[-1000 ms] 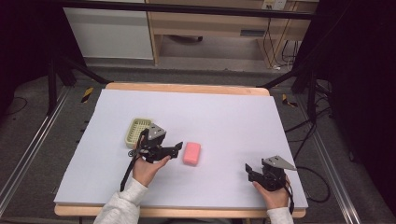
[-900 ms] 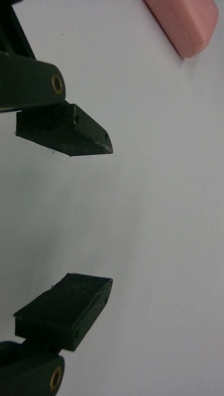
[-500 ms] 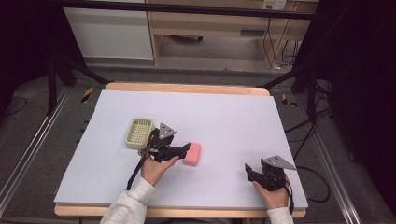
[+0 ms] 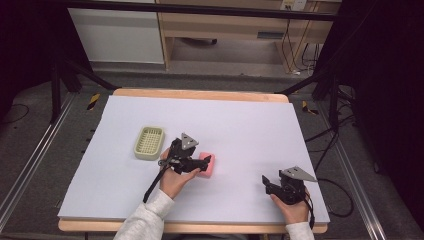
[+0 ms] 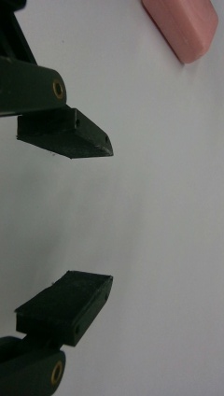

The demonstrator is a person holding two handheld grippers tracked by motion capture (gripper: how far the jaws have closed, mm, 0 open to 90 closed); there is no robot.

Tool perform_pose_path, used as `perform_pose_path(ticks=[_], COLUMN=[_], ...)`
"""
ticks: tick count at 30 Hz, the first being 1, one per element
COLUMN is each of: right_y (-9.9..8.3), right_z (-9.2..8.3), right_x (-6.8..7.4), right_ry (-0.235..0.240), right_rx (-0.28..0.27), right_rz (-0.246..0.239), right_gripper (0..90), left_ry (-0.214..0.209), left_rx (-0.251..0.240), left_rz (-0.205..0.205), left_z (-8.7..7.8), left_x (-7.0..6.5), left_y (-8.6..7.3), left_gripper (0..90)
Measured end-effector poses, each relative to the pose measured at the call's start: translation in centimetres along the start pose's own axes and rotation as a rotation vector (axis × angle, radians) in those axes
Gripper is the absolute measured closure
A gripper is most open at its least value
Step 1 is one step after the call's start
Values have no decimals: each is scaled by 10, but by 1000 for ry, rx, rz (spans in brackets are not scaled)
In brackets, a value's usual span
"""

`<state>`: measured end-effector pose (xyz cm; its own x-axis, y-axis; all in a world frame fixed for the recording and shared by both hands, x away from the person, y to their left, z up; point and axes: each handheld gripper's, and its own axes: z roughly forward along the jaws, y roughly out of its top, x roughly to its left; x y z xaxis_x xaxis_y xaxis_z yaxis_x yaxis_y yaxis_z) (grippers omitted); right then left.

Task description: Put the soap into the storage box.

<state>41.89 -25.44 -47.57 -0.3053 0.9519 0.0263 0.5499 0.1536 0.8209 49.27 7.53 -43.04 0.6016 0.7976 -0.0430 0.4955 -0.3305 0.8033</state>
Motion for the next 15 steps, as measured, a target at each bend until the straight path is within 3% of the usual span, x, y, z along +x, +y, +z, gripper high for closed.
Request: perform_pose_path(ticks=[15], right_y=[0], right_z=[0], right_x=[1], right_ry=[17], right_rx=[2], right_rz=[-6], right_gripper=[355], left_ry=[-1], left_rx=[55], left_rz=[8], left_z=[23], left_x=[-10], left_y=[-3], left_gripper=[213])
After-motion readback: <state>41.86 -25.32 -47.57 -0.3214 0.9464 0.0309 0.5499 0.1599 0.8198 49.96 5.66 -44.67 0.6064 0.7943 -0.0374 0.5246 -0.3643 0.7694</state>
